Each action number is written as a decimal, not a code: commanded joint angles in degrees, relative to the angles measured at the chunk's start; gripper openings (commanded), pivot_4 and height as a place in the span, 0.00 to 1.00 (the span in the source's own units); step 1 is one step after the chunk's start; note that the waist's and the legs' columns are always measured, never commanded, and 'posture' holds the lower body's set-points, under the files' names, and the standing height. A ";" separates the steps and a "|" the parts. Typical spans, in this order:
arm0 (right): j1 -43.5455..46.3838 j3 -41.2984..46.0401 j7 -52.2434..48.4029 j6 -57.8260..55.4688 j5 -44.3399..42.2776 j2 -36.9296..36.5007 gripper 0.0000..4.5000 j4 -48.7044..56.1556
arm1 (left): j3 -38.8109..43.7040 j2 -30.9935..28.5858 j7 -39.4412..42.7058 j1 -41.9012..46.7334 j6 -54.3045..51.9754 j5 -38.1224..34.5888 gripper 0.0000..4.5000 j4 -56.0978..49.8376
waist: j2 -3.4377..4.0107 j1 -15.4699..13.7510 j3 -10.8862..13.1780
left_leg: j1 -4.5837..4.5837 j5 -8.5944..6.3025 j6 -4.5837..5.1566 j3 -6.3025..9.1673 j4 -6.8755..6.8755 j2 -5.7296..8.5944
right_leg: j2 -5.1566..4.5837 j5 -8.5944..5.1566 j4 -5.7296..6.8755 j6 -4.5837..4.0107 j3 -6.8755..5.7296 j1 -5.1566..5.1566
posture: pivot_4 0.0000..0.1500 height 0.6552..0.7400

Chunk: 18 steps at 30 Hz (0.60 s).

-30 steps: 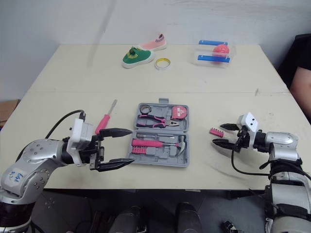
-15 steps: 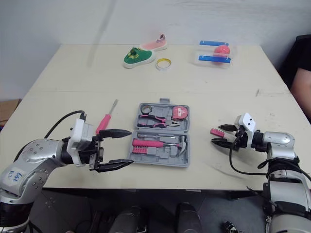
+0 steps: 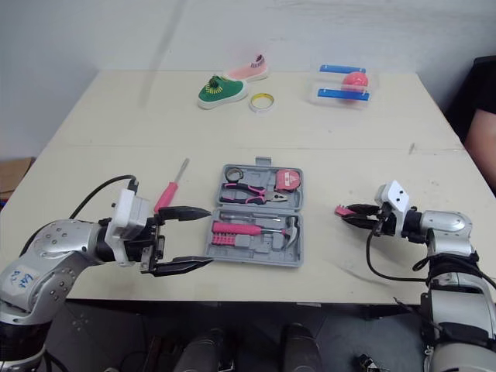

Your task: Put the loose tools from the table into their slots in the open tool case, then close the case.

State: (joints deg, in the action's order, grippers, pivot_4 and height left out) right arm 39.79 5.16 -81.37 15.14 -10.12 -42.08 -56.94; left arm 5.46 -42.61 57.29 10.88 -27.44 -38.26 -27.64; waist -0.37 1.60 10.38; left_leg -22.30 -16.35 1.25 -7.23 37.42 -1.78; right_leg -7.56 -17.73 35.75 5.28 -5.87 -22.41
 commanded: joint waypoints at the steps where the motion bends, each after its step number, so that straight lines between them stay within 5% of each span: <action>1: -3.62 -0.92 -2.95 -15.14 -5.29 -2.71 0.18 23.58 | 2.18 0.20 1.42 1.35 2.98 -0.25 1.00 1.77 | 0.06 0.05 0.03 | -0.01 0.00 -0.01 0.01 -0.01 -0.02 | 0.00 0.00 0.01 0.00 0.01 -0.03 | 1.00 1.00; 6: -7.77 -4.58 2.40 -46.03 -12.36 -6.85 0.18 56.34 | 2.09 -0.61 4.05 -0.14 6.76 2.06 1.00 4.30 | 0.11 -0.02 0.06 | -0.04 -0.01 -0.05 0.07 -0.07 -0.05 | -0.02 -0.02 0.01 -0.04 -0.02 -0.07 | 1.00 1.00; 10: -6.37 -10.13 7.07 -62.80 -15.25 -8.85 0.18 71.83 | 2.60 -0.66 4.31 -1.10 8.27 3.06 1.00 5.16 | 0.11 -0.15 0.06 | -0.07 -0.07 -0.04 0.17 -0.11 -0.04 | -0.08 -0.03 -0.03 -0.06 -0.07 -0.10 | 1.00 1.00; 18: -0.24 -24.19 17.64 -74.52 -11.79 -5.55 0.18 83.44 | 2.86 -0.67 3.12 -2.15 8.13 3.40 1.00 4.43 | 0.10 -0.13 0.06 | -0.23 -0.20 -0.06 0.20 -0.19 0.02 | -0.20 -0.04 -0.17 -0.09 -0.12 -0.20 | 1.00 1.00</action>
State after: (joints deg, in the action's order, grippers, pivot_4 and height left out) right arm 38.19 -17.97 -65.62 -58.90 -23.33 -47.70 24.44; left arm 6.91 -42.76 60.69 9.06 -19.80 -34.76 -21.69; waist -0.26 1.46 10.45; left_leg -22.57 -16.52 1.27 -7.04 37.23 -1.74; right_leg -7.76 -17.77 35.56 5.19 -5.99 -22.63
